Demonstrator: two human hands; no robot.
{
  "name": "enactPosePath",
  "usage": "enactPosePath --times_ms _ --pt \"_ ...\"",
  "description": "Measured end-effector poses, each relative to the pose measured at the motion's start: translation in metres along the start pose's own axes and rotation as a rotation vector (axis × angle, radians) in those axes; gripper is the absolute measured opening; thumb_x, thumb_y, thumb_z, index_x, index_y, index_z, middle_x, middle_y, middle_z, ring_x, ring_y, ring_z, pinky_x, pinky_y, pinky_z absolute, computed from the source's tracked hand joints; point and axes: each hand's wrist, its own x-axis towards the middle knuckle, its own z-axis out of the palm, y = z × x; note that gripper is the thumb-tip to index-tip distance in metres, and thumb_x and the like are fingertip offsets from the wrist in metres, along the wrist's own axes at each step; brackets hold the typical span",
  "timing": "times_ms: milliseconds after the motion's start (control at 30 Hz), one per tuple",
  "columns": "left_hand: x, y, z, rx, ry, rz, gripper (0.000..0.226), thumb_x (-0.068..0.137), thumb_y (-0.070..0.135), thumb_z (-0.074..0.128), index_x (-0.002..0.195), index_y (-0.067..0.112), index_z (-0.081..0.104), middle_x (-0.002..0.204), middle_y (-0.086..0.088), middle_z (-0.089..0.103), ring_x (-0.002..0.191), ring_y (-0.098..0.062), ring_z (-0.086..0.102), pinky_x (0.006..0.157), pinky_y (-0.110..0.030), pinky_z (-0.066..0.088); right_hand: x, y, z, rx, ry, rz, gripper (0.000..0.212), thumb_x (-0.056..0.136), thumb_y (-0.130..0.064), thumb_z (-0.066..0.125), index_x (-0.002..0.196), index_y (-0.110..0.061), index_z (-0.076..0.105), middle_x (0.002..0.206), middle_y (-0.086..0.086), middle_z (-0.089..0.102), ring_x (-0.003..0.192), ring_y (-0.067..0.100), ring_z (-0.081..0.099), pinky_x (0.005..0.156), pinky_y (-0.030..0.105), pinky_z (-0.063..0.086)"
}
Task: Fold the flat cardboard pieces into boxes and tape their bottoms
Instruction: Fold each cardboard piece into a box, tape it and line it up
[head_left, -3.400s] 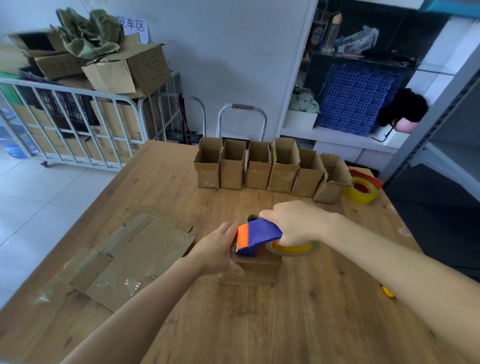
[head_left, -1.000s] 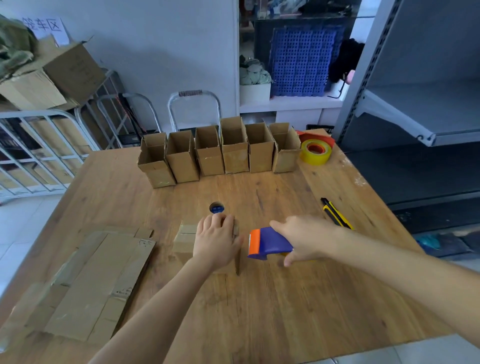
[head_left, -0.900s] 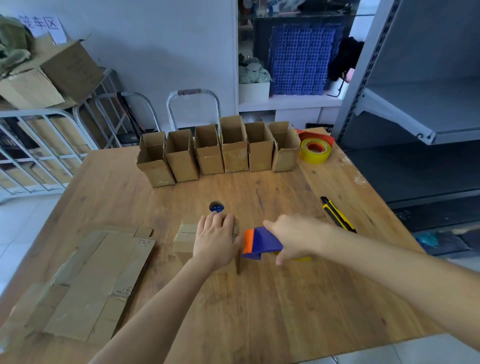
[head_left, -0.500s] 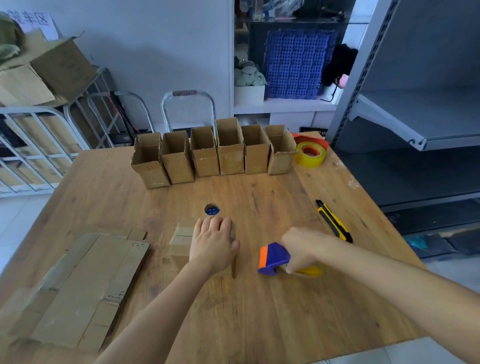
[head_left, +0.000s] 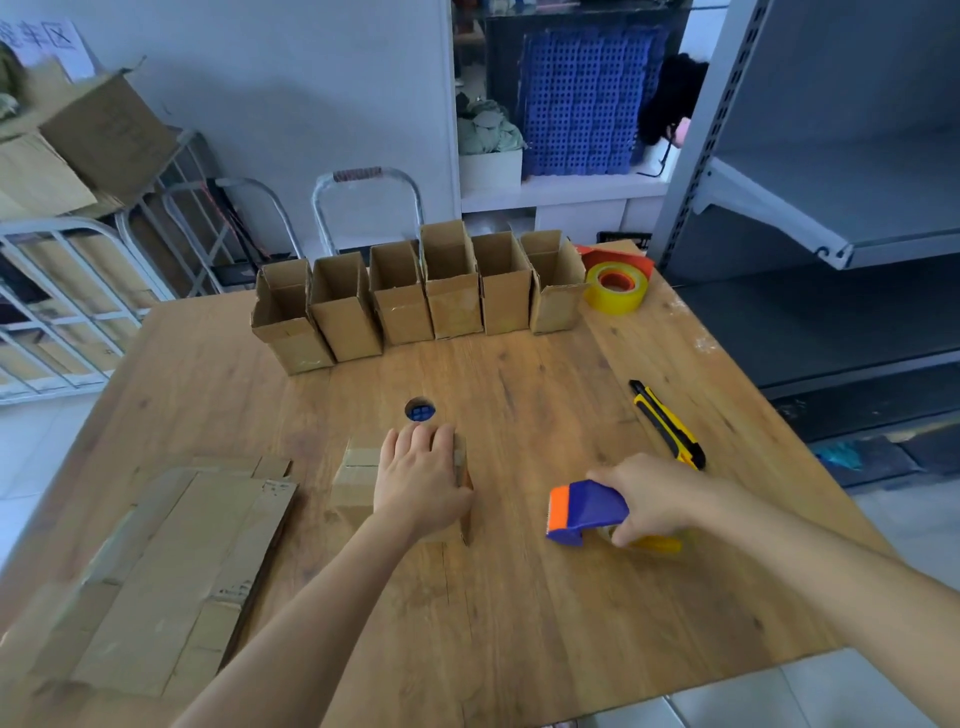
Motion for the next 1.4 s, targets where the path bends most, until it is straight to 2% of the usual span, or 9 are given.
enactPosePath --times_ms 167,267,367,500,733,1033,1167,1300,1400 --pt "-0.001 0.003 0.001 0.038 0.027 -0.010 0.078 0.082 0.046 0.056 0.148 0.022 0.021 0.149 -0.001 0.029 0.143 -0.023 0.016 0.121 -0.041 0.001 -0.005 0.021 0.015 -0.043 -0.003 0.047 0.061 0.072 -0.046 0.074 0.124 -0.028 0.046 0.098 -0.004 0.054 0.096 0.020 0.057 0.070 0.033 0.044" --pt "-0.001 0.004 0.000 0.044 0.026 -0.012 0.076 0.083 0.044 0.055 0.147 0.022 0.022 0.148 -0.001 0.030 0.142 -0.023 0.017 0.120 -0.041 0.001 -0.004 0.029 0.020 0.071 0.057 0.043 0.044 0.072 -0.041 0.070 0.110 -0.028 0.051 0.087 -0.008 0.056 0.081 0.015 0.055 0.066 0.033 0.045" --pt "-0.001 0.005 0.000 0.038 0.023 -0.016 0.073 0.083 0.042 0.056 0.145 0.022 0.025 0.146 -0.001 0.032 0.142 -0.024 0.018 0.121 -0.042 0.001 -0.008 0.040 0.012 0.411 0.094 0.049 0.040 0.071 -0.033 0.075 0.107 -0.025 0.060 0.082 -0.003 0.063 0.068 0.009 0.054 0.061 0.026 0.039" --pt "0.000 0.011 -0.001 0.032 0.027 -0.051 0.058 0.081 0.035 0.057 0.133 0.022 0.035 0.138 -0.002 0.038 0.137 -0.026 0.024 0.120 -0.044 0.005 -0.020 0.049 0.013 1.195 -0.025 0.096 0.043 0.070 -0.021 0.077 0.113 -0.027 0.069 0.087 -0.003 0.071 0.074 0.010 0.064 0.065 0.021 0.048" --pt "0.004 0.028 0.003 0.041 0.051 -0.152 0.048 0.080 0.017 0.053 0.126 0.016 0.039 0.131 -0.006 0.039 0.135 -0.030 0.025 0.119 -0.051 0.001 -0.007 0.038 0.061 1.489 -0.094 0.241 0.038 0.060 -0.020 0.072 0.096 -0.009 0.069 0.075 0.005 0.063 0.065 0.016 0.060 0.061 0.027 0.049" --pt "0.011 0.038 0.013 0.065 0.149 -0.230 0.036 0.083 0.009 0.053 0.117 0.014 0.043 0.126 -0.008 0.044 0.131 -0.031 0.033 0.119 -0.052 0.007 0.000 0.035 0.062 1.229 -0.030 0.281 0.043 0.061 -0.024 0.069 0.103 -0.019 0.073 0.088 0.004 0.075 0.075 0.016 0.070 0.066 0.027 0.053" --pt "0.016 0.046 0.012 0.126 0.125 -0.233 0.027 0.083 0.005 0.053 0.108 0.012 0.045 0.119 -0.011 0.049 0.120 -0.032 0.042 0.118 -0.048 0.017 0.002 0.040 0.061 1.041 0.017 0.253 0.023 0.079 -0.024 0.076 0.102 -0.021 0.072 0.094 -0.001 0.075 0.082 0.011 0.071 0.069 0.023 0.056" --pt "0.017 0.051 0.012 0.160 0.116 -0.234 0.025 0.083 0.000 0.049 0.105 0.010 0.044 0.115 -0.011 0.050 0.117 -0.032 0.043 0.119 -0.046 0.016 0.000 0.039 0.065 0.755 0.111 0.255 0.016 0.084 -0.036 0.072 0.085 -0.020 0.070 0.081 -0.008 0.070 0.072 0.006 0.066 0.066 0.022 0.053" --pt "0.016 0.048 0.012 0.096 0.095 -0.224 0.018 0.089 -0.001 0.045 0.103 0.010 0.047 0.123 -0.013 0.052 0.134 -0.034 0.034 0.121 -0.048 0.008 -0.002 0.034 0.066 0.588 0.153 0.253 0.036 0.086 -0.040 0.068 0.062 -0.018 0.052 0.061 -0.005 0.053 0.055 0.008 0.049 0.052 0.020 0.037"
